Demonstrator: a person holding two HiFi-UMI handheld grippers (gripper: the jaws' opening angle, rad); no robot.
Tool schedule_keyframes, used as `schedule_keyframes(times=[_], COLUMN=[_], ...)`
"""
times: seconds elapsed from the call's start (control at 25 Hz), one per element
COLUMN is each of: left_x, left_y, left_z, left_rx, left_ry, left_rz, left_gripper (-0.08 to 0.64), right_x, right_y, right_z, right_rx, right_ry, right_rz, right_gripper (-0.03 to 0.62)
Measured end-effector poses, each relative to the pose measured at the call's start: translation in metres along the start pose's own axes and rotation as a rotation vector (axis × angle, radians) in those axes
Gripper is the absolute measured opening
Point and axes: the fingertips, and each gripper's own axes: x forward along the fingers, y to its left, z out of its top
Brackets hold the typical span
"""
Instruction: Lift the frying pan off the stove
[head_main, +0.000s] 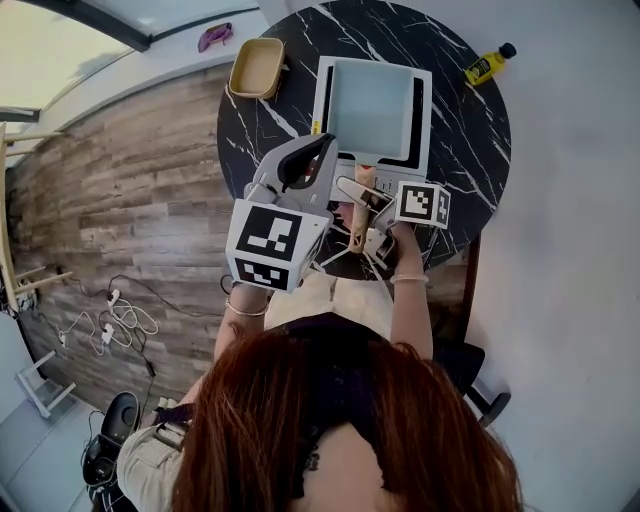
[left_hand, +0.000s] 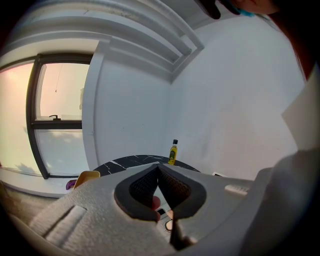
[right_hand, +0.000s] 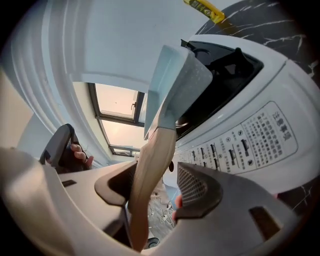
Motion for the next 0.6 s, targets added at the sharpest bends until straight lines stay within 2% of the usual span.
schedule_keyframes(times=[0.2, 0.32, 0.44, 0.6], left_x=[0.000, -0.003, -0.008, -0.014], left_y=[0.009, 0.011, 0.013, 0.015], left_z=[0.002, 0.005, 0.011, 0.018], left_rx=[-0.009, -0.010, -0.006, -0.003], left_ry=[-0.005, -0.013, -0.029, -0.054], left_rz=[0.014, 0.020, 0.023, 0.027], left_gripper=[0.012, 0.012, 0.012, 0.012], right_x=[0.006, 0.010, 0.012, 0.013], right_y=[0.005, 0.011, 0.014, 0.014], right_z=[0.001, 0.001, 0.002, 0.002], right_rx=[0.049, 0.075, 0.100, 0.108], right_ry=[0.023, 0.031, 0.007, -0.007], right_rz=[0.066, 0.123, 0.133, 0.124], right_gripper=[0.207, 0.143, 0.073, 0.071])
